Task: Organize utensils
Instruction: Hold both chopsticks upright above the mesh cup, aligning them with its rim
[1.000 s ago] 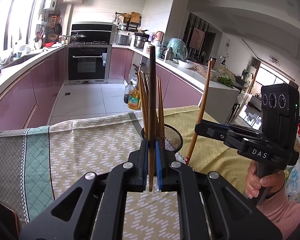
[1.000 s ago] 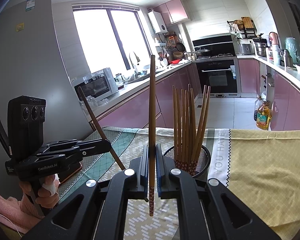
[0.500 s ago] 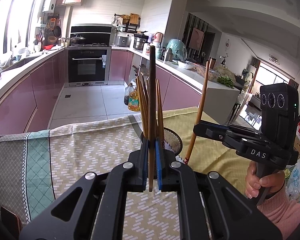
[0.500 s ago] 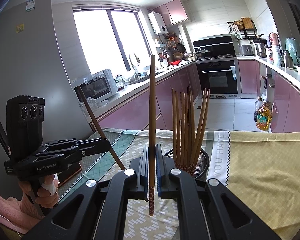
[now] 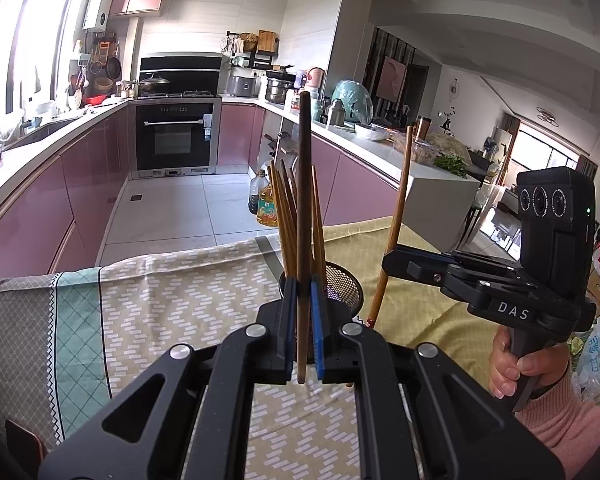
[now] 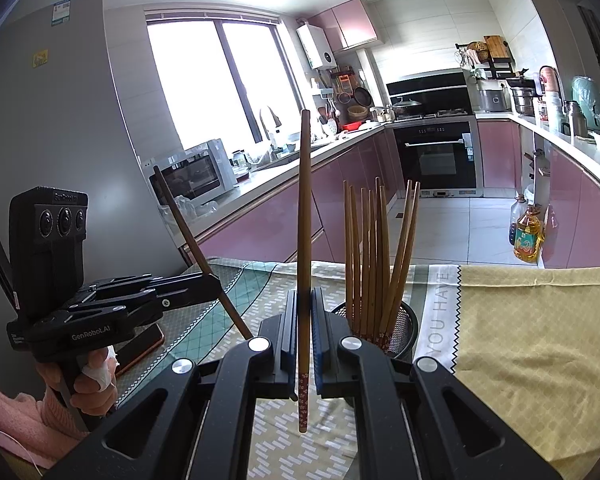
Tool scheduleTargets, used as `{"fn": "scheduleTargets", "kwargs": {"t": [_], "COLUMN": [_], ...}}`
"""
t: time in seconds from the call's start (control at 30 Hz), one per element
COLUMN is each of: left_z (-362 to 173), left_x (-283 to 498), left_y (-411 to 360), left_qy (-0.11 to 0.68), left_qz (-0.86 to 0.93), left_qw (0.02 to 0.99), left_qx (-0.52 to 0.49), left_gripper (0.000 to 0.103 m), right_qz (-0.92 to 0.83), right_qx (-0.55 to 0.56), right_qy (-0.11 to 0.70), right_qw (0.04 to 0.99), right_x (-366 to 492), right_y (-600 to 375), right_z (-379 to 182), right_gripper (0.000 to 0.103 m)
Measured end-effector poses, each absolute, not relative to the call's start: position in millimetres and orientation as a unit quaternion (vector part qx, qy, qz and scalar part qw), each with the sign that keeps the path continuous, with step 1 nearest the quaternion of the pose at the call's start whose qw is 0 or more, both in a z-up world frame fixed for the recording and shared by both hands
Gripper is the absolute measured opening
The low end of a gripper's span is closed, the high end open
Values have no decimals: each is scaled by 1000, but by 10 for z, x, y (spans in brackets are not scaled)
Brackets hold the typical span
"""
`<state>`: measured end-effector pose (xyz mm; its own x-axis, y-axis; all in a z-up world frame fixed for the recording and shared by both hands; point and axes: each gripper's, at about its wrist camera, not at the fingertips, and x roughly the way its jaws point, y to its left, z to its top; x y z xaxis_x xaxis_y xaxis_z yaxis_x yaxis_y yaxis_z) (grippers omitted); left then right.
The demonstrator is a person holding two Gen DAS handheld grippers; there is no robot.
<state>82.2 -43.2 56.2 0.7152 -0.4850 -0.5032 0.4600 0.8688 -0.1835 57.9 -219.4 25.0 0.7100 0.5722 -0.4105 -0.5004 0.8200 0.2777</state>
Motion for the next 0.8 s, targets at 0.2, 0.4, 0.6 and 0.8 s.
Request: {"fn": "scheduleTargets", "kwargs": {"t": [0.2,0.4,0.6,0.8], "left_z": [558,575,600,622], "left_x": [817,846,871,888], "left_y": [-436,-434,-436,-430], "left_qy": [278,276,274,270], "left_qz": [-255,-254,-257,-259], "left_qw": [926,927,927,927], "left_qx": [-23,-21,-18,-16], "left_gripper": [8,8,8,8], "right_qz": [292,292,292,294], "right_qx": [72,72,71,72], "right_qy": [245,244,243,242], "right_qw": [922,922,922,922], "right_x": [607,644,624,690], "right_y": [-2195,-2201,-2204,-2221], "right_z": [271,294,290,323], "right_gripper": [6,6,6,6]}}
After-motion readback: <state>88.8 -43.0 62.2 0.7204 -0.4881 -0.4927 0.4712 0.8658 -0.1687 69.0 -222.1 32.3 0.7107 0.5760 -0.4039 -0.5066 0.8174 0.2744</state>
